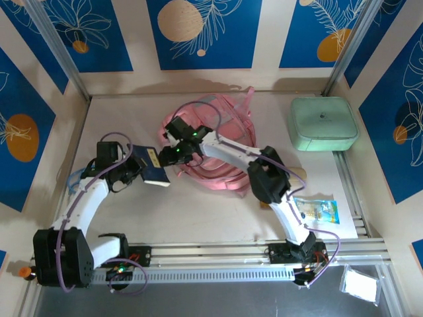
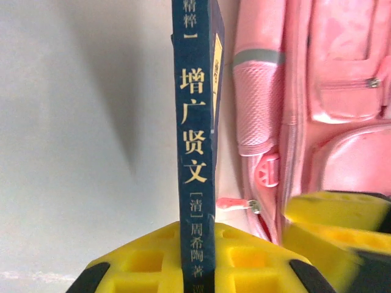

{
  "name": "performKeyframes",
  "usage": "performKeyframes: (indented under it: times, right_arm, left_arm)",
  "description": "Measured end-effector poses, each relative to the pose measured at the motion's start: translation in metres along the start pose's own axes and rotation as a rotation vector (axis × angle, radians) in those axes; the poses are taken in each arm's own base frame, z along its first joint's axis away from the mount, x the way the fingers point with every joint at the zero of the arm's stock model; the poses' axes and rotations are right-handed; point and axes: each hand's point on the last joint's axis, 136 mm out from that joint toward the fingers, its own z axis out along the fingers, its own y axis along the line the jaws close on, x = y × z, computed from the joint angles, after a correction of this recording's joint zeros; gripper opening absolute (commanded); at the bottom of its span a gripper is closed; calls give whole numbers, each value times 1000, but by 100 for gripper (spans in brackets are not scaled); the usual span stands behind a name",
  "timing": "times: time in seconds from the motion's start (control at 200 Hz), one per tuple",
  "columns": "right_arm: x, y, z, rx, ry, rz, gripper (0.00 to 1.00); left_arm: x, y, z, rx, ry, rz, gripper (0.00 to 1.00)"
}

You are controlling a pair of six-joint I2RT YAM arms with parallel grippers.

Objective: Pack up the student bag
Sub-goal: Pick up the book from the middle-left of the table, then pass the book.

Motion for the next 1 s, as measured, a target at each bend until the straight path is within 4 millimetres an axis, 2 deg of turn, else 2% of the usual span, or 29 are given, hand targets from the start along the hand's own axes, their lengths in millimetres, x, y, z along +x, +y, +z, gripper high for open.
performKeyframes:
  times: [0.09,0.165,0.26,0.33,0.44,0.55,0.645,0.845,1.0]
  right_arm:
    - [-15,1,-41,-43,-103,16,66]
    - [-24,-9,-74,-81,-187,69,71]
    - [-27,-27,-98,-155,-251,157,73]
    - [-27,-46,-101,-201,-265,244,75]
    - [-14,-72,-86,-246,-245,378,80]
    - [2,-84,-74,-271,-215,464,83]
    - [-4,-78,-81,-310,-234,477,85]
    - [-35,-47,-122,-446,-358,457,88]
    - [-48,-39,-133,-526,-394,507,87]
  left_arm:
    - [-6,-10,-7,31,-30,12,0]
    - [-12,-21,-11,76,-52,4,0]
    - [-22,-41,-14,164,-82,-28,0]
    - [-32,-57,-14,237,-107,-54,0]
    - [-52,-83,-11,354,-145,-112,0]
    - [-64,-107,-3,451,-164,-164,0]
    - [-61,-128,6,517,-153,-186,0]
    - [-49,-161,26,597,-125,-219,0]
    - [-39,-180,30,637,-126,-212,0]
